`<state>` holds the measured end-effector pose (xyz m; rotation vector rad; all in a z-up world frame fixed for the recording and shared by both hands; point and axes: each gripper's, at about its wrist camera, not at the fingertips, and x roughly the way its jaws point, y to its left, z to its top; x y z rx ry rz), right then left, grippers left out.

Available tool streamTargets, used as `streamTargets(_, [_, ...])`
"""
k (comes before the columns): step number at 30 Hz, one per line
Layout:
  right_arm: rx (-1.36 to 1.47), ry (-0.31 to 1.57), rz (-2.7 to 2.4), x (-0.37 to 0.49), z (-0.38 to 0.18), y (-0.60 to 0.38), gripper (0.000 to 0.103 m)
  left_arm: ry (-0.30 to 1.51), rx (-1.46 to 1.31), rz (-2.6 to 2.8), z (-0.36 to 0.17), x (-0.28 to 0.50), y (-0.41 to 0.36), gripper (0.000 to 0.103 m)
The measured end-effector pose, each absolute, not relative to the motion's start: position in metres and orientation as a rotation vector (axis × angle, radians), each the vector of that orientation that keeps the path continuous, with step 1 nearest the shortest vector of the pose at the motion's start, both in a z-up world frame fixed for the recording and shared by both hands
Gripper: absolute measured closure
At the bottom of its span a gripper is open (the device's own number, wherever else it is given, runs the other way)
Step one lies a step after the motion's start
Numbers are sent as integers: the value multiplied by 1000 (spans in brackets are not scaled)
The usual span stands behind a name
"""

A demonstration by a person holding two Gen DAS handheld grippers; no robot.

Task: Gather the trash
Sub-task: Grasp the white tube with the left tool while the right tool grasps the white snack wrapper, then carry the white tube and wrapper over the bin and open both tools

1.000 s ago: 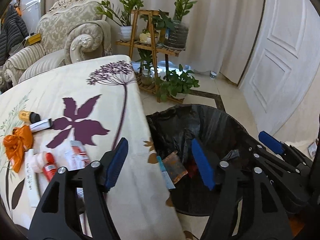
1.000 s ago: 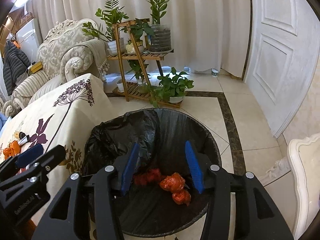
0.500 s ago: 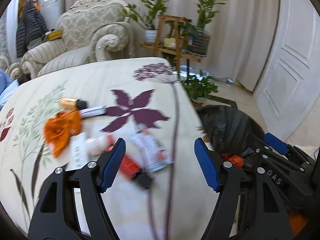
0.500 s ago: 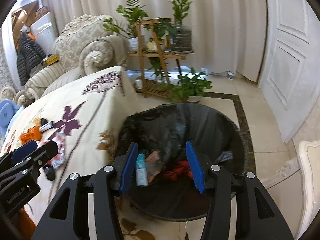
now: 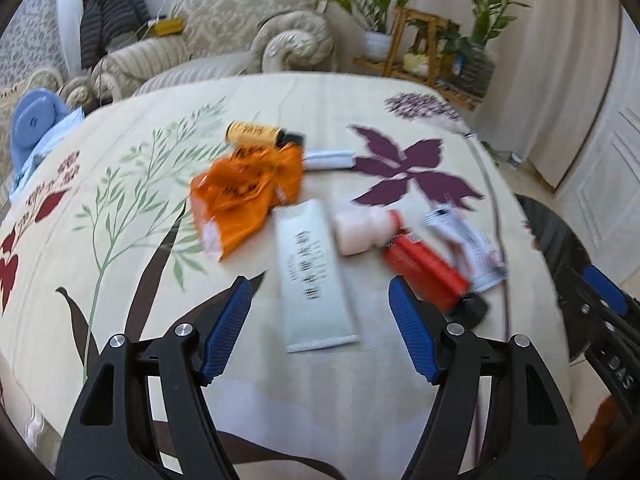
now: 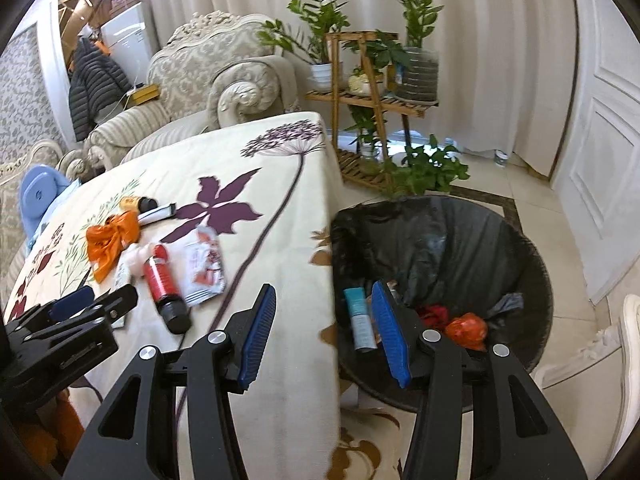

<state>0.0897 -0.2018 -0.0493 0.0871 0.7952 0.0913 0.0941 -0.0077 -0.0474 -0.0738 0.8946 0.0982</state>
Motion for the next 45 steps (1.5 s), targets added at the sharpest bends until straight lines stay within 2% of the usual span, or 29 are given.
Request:
streamTargets(7, [57,795,127,91,-46,-183,53,929,-91,82,-53,98,3,36])
streamTargets(9, [53,794,134,91,-45,-179,53,919,-84,76,-53,95,3,52])
streamTargets(12, [44,795,143,92,-44,-173,53,907,-75,63,-52,91,5,68])
streamTargets(34, [-58,873,219,133,-51,-121,53,865,-139,43,-37,66,47,70])
streamTargets(38, [-77,901,226,134,-57,-116,60,866,-147,47,-39,66,52,70])
streamTargets(42, [-98,899,209,132,-59,-115,71,865,-153,50,-40,67,54,70])
streamTargets(45, [-78,895,211,131,-57,-120,72,860,-155,53,-41,67,54,70])
